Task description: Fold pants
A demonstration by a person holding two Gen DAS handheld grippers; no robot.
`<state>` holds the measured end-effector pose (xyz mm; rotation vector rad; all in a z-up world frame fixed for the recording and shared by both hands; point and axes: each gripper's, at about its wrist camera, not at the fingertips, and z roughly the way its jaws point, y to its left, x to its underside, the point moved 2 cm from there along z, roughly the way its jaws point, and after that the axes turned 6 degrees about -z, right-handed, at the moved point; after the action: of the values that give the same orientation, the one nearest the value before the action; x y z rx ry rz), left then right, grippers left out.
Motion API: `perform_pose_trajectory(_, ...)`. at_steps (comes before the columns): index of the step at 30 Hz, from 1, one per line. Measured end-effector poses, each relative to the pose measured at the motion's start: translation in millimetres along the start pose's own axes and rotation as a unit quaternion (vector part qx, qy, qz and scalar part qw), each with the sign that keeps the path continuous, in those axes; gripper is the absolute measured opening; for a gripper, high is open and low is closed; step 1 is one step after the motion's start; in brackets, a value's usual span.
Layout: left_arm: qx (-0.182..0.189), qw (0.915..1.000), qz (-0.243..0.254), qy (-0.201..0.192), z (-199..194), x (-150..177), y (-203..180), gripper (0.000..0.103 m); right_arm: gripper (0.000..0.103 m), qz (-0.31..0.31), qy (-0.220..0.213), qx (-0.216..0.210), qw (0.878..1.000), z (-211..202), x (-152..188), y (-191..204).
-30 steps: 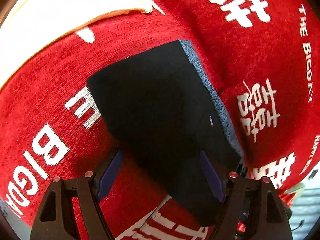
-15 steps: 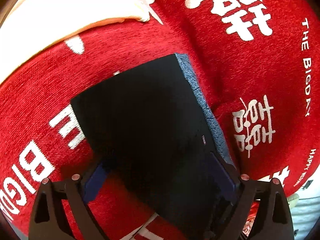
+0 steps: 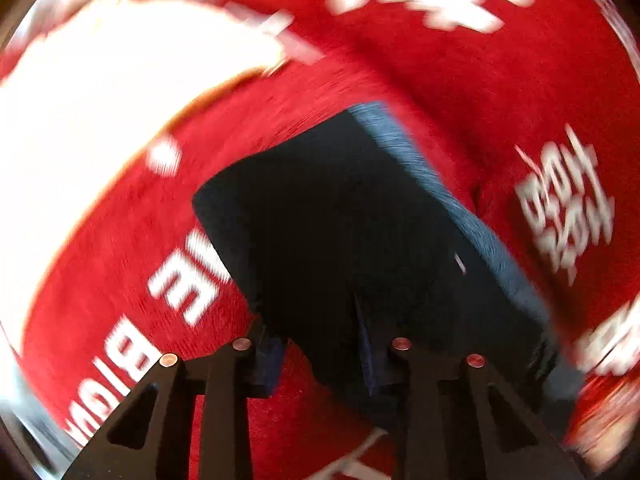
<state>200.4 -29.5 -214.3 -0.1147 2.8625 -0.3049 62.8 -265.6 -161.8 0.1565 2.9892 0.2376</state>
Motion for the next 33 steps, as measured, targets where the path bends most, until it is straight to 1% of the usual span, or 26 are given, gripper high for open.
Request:
perform_pose_trajectory(1, -0.022, 0.9976, 0.059, -0.028, -7.4, 5.2, -16.9, 0.031, 0.08, 0.003, -0.008, -0.004, 1.0, -6.4, -3.1, -0.9)
perform_pose_trajectory(2, -0.04, 0.9919, 0.11, -0.051, -13.4, 11.5, -30.9, 0.031, 0.08, 0.004, -0.014, -0.009, 1.0, -12.9, -7.5, -1.9)
perform_pose_trajectory(4, -0.067, 0.9711, 0.209, -0.093, -22.7, 28.7, -57.2, 0.031, 0.08, -0.011, -0.021, -0.011, 1.0, -22.3, -17.8, -1.7)
perform_pose_trajectory(5, -0.071, 0.9642, 0.235, -0.101, -24.3, 34.0, -63.8, 0.031, 0.08, -0.028, -0.023, -0.011, 0.999, -24.0, -20.6, 0.9)
perform_pose_trajectory(6, -0.073, 0.9576, 0.259, -0.104, -24.8, 39.7, -69.9, 0.031, 0.08, -0.054, -0.016, -0.023, 0.998, -24.3, -22.7, 6.5)
perform_pose_trajectory(7, -0.07, 0.9561, 0.266, -0.102, -24.2, 41.6, -71.0, 0.031, 0.08, -0.067, -0.004, -0.039, 0.997, -22.5, -22.7, 10.5)
perform_pose_trajectory(9, -0.067, 0.9586, 0.26, -0.094, -22.2, 38.6, -71.0, 0.031, 0.08, -0.075, 0.019, -0.067, 0.995, -19.1, -20.9, 15.6)
perform_pose_trajectory(11, -0.06, 0.9637, 0.246, -0.084, -21.8, 32.7, -65.4, 0.031, 0.08, -0.057, 0.006, -0.078, 0.995, -23.7, -23.0, 11.9)
perform_pose_trajectory(12, -0.057, 0.9654, 0.241, -0.081, -22.3, 30.2, -63.6, 0.031, 0.08, -0.038, -0.007, -0.086, 0.996, -28.8, -26.2, 7.7)
perform_pose_trajectory(13, -0.055, 0.9647, 0.245, -0.082, -23.5, 30.0, -63.5, 0.031, 0.08, -0.025, -0.016, -0.092, 0.995, -32.4, -29.3, 4.1)
perform_pose_trajectory(15, -0.056, 0.9571, 0.269, -0.092, -26.9, 34.6, -68.1, 0.031, 0.08, 0.011, -0.035, -0.122, 0.992, -40.8, -43.9, -2.6)
perform_pose_trajectory(17, -0.06, 0.9492, 0.292, -0.101, -28.3, 44.9, -72.7, 0.031, 0.08, 0.029, -0.037, -0.142, 0.989, -42.0, -59.5, -3.4)
perform_pose_trajectory(20, -0.059, 0.9455, 0.302, -0.106, -27.9, 48.5, -74.8, 0.031, 0.08, 0.035, -0.029, -0.169, 0.985, -39.1, -97.2, 7.6)
perform_pose_trajectory(22, -0.057, 0.943, 0.309, -0.11, -28.6, 49.7, -76.7, 0.031, 0.08, 0.013, -0.01, -0.191, 0.982, -35.3, -127.2, 24.9)
perform_pose_trajectory(24, -0.058, 0.9385, 0.32, -0.117, -29.0, 51.8, -78.8, 0.031, 0.08, -0.021, 0.007, -0.2, 0.979, -29.8, -158.4, 50.1)
perform_pose_trajectory(26, -0.058, 0.9357, 0.326, -0.121, -29.9, 54.1, -80.3, 0.031, 0.08, -0.065, 0.036, -0.208, 0.975, -21.5, -183.1, 79.1)
perform_pose_trajectory(28, -0.055, 0.9354, 0.327, -0.123, -31.1, 55.0, -81.0, 0.031, 0.08, -0.106, 0.057, -0.192, 0.974, -11.8, -197.8, 106.3)
perform_pose_trajectory(30, -0.053, 0.9361, 0.325, -0.124, -32.3, 55.7, -80.6, 0.031, 0.08, -0.146, 0.089, -0.176, 0.969, 3.8, -209.3, 132.4)
perform_pose_trajectory(33, -0.049, 0.9392, 0.317, -0.123, -32.9, 55.0, -79.3, 0.031, 0.08, -0.178, 0.125, -0.163, 0.962, 28.5, -215.3, 154.5)
